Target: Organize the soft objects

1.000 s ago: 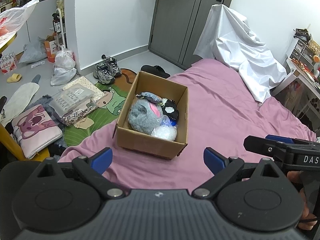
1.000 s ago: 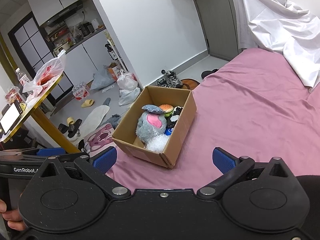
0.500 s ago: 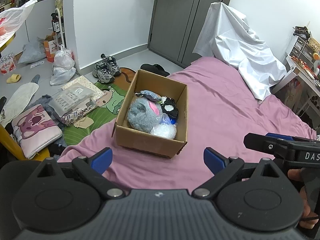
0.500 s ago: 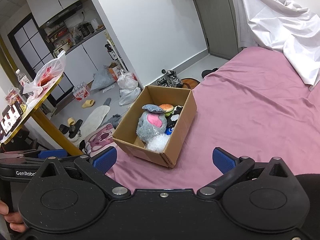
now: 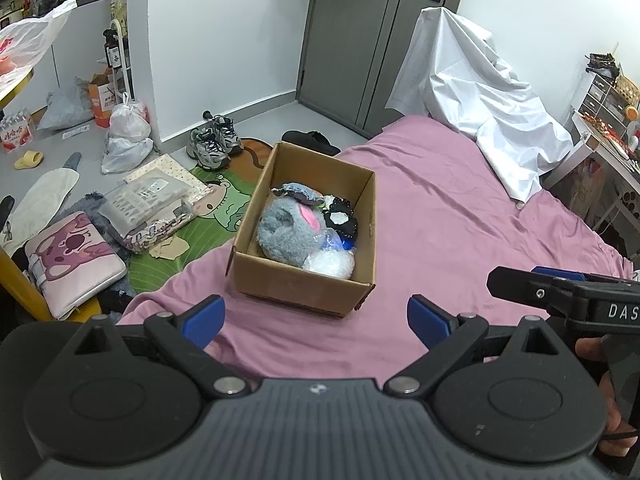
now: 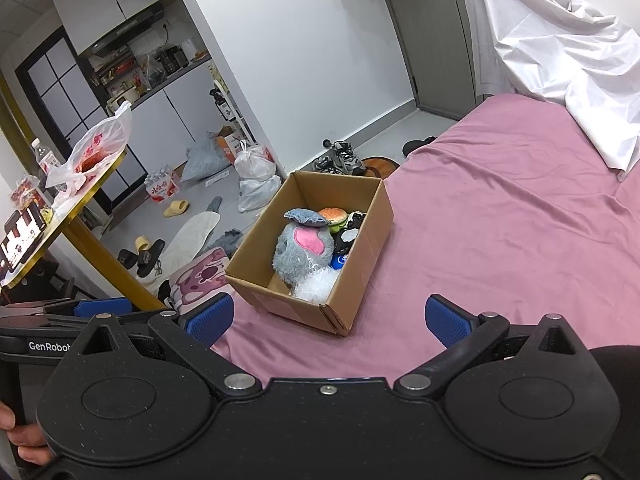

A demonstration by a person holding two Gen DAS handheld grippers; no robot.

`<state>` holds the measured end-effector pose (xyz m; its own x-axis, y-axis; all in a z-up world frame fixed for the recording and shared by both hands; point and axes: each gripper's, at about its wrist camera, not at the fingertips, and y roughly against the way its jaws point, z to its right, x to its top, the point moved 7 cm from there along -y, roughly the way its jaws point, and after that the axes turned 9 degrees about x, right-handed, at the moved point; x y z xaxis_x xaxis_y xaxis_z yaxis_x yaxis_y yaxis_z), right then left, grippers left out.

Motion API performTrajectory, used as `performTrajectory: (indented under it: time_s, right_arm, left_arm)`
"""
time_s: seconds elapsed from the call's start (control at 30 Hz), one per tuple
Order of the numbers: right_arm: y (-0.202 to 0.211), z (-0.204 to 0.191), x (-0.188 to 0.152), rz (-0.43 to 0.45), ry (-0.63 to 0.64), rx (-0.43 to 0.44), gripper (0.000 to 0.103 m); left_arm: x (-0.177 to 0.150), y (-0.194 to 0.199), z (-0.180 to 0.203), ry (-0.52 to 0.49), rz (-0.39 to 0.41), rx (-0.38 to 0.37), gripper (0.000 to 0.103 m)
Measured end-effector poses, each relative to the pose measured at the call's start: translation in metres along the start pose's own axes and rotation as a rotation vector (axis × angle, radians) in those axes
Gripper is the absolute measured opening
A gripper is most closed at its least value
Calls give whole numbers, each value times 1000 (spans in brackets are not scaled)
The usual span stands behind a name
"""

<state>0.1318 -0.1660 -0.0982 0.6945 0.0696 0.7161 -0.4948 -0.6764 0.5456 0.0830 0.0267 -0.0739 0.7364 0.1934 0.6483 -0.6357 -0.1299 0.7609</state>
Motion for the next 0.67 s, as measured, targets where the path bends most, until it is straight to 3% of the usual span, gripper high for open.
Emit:
performTrajectory:
  time_s: [0.67]
  right_arm:
    - [1, 0, -1, 2, -20, 1, 103]
  left_arm:
    - [0, 5, -3, 0, 15, -11, 97]
